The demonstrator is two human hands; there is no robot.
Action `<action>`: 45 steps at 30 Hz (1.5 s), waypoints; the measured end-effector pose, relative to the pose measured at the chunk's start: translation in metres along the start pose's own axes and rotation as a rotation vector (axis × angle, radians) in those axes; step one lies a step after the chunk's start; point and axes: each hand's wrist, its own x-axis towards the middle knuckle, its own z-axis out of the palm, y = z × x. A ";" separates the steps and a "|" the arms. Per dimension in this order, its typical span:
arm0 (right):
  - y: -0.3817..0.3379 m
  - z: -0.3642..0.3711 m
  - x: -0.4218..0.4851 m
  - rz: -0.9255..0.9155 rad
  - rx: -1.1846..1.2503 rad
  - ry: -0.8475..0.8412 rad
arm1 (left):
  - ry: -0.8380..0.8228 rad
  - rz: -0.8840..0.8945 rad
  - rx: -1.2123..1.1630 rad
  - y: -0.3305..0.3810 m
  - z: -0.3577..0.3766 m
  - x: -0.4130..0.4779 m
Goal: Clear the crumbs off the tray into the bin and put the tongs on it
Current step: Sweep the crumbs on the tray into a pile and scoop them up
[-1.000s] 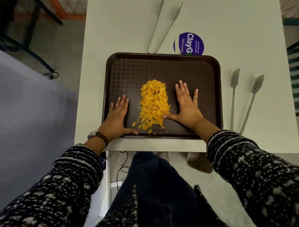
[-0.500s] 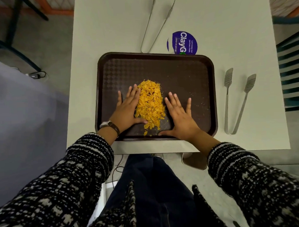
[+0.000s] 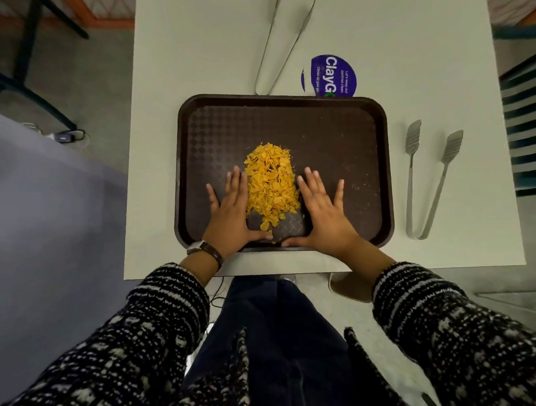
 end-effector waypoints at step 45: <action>-0.005 0.003 0.032 0.081 -0.020 0.113 | -0.080 0.020 0.010 -0.010 -0.014 -0.004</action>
